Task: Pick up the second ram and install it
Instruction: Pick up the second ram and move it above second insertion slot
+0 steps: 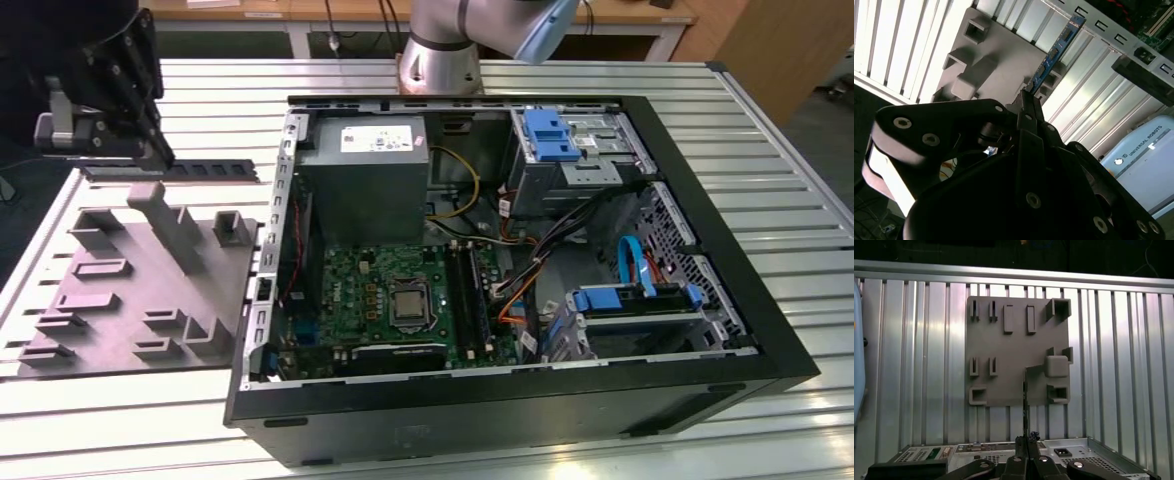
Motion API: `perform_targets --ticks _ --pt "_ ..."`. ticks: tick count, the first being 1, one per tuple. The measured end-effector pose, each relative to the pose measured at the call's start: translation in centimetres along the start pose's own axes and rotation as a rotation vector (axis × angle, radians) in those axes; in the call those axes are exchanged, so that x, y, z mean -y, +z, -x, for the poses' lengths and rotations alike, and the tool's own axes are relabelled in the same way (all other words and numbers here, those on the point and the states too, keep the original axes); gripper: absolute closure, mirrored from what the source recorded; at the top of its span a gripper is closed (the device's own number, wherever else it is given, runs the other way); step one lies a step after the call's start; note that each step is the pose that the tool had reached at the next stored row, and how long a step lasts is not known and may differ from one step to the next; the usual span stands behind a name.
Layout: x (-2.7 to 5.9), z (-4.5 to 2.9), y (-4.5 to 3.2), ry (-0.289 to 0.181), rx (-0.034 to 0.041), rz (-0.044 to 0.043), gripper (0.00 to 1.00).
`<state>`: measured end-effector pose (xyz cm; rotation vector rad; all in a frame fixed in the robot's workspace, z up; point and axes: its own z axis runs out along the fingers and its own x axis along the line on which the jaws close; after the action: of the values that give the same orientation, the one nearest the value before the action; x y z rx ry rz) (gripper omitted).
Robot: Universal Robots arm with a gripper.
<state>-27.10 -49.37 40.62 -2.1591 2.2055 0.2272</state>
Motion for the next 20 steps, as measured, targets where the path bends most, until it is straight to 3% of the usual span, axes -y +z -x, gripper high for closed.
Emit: perform_targets --ticks 20 --pt "5.60 0.14 -0.35 0.004 0.0001 0.0049 0.89"
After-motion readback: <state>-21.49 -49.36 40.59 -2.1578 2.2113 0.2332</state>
